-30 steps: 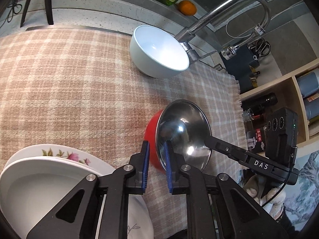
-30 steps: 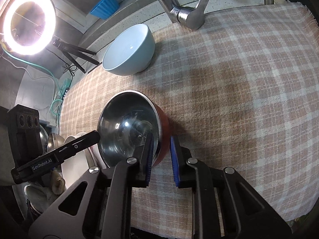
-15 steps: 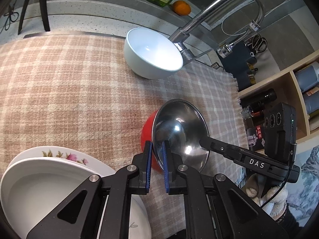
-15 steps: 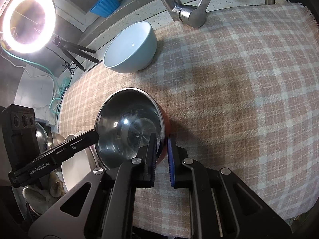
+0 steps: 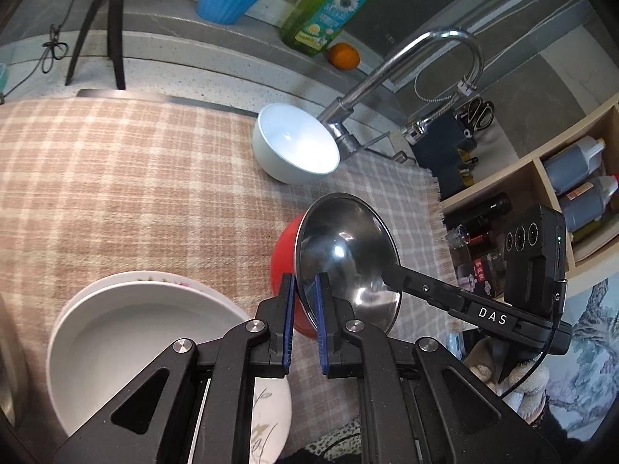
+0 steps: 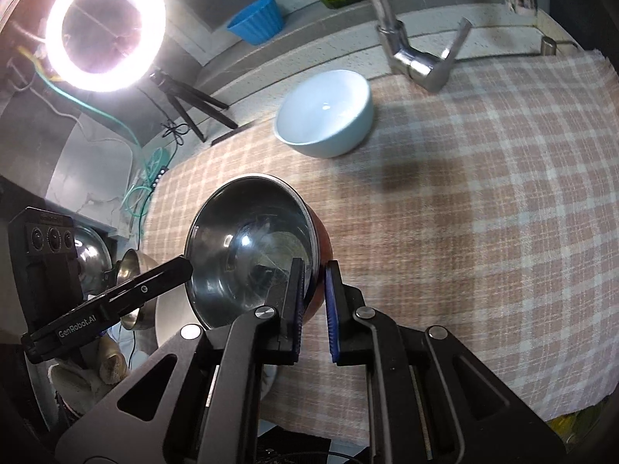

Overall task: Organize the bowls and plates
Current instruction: 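Close the right gripper on the red-backed steel bowl rim and lift it, then carry the red-backed bowl over the large steel bowl and lower it in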

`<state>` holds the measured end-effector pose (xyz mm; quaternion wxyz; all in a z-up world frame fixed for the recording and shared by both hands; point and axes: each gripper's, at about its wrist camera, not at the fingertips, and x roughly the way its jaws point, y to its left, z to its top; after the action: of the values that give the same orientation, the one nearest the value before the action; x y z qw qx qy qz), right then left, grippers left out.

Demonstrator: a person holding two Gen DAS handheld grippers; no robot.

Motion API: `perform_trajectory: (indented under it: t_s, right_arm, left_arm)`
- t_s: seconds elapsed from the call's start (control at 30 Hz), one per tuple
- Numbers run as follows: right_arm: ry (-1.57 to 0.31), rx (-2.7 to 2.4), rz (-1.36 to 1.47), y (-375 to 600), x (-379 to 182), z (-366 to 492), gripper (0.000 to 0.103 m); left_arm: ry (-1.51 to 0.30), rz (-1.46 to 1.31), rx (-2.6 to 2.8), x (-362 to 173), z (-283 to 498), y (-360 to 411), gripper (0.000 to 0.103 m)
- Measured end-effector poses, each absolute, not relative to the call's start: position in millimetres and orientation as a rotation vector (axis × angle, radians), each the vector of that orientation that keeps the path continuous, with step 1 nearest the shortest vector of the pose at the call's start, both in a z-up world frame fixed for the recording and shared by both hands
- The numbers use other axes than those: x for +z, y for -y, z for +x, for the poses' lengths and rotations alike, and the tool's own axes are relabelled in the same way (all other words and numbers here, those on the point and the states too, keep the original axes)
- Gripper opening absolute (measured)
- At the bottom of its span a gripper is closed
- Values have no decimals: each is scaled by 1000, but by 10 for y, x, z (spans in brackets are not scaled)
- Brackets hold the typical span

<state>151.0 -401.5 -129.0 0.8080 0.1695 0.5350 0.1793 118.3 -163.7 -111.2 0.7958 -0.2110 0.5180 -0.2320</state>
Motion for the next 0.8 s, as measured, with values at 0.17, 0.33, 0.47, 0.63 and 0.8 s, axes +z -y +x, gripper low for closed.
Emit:
perform_trajectory:
  t_s: [0.17,0.33,0.47,0.63,0.8]
  right_arm:
    - [-1132,428,342,3748,-1162,1472,11]
    - [-1132,474,315,3432,-1070,1443,11]
    - [-1132,516,294,3153,-1026,1408,11]
    - [-1130,568,279,2797,-1002,1362,11]
    - [-1141,618,247,2419,-1013,1335,11]
  left_arm:
    - [-1082,-479,-473,-997,1060,1371,8]
    - [-1059,-507,-437,-931,934,1097,8]
    - [-1042,-529,-404,-882,819,851,8]
    - [-1026,-572,-361,-874,678,529,8]
    - [-1006,-607,-310,-859,551,170,8]
